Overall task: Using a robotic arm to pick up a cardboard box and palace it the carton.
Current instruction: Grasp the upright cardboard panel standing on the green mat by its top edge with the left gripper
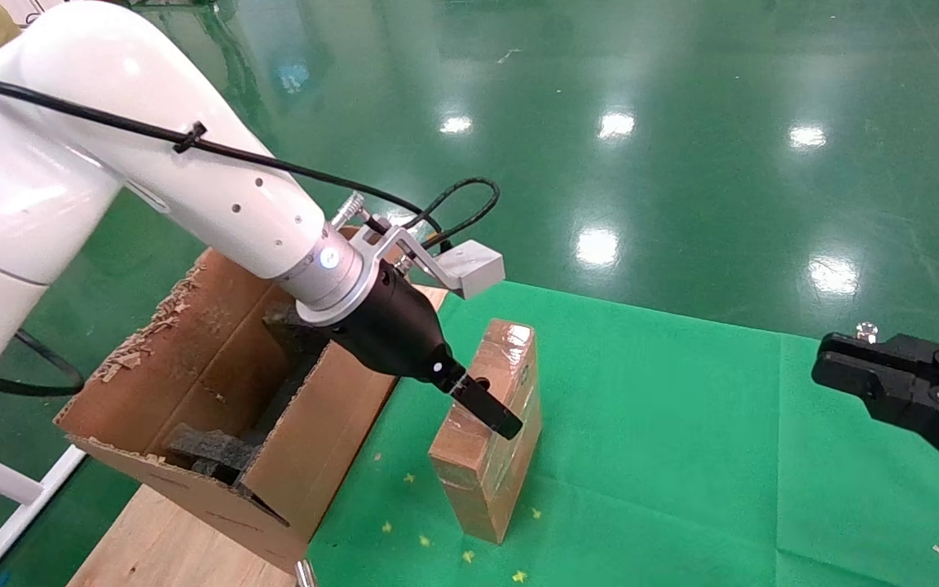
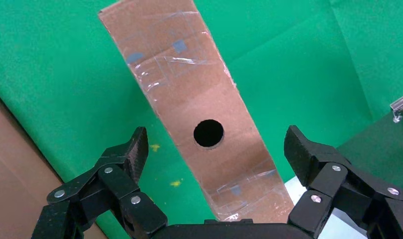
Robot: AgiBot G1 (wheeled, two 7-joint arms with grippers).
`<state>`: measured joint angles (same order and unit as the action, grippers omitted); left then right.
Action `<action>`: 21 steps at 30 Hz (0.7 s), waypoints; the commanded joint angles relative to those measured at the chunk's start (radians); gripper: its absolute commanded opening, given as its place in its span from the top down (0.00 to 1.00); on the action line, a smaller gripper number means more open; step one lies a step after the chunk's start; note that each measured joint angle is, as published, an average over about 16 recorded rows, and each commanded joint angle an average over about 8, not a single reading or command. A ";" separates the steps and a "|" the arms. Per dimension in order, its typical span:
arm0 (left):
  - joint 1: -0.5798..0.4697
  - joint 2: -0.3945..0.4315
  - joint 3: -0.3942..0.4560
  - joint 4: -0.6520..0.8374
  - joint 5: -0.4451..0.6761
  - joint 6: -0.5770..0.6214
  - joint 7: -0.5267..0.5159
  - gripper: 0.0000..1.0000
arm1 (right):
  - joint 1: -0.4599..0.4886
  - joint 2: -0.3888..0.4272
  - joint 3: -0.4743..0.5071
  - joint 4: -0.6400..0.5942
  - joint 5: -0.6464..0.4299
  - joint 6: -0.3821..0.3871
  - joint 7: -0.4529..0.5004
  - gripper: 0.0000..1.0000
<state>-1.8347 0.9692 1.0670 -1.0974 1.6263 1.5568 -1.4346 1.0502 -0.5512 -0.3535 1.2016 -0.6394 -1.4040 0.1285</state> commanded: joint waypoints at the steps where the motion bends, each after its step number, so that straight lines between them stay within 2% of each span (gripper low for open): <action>1: -0.002 0.003 0.007 -0.003 0.007 -0.003 0.002 1.00 | 0.000 0.000 0.000 0.000 0.000 0.000 0.000 0.00; 21: 0.001 -0.002 -0.005 0.000 -0.003 -0.001 0.000 1.00 | 0.000 0.000 0.000 0.000 0.000 0.000 0.000 0.00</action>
<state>-1.8338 0.9673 1.0622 -1.0970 1.6240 1.5560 -1.4346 1.0501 -0.5512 -0.3535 1.2016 -0.6393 -1.4038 0.1285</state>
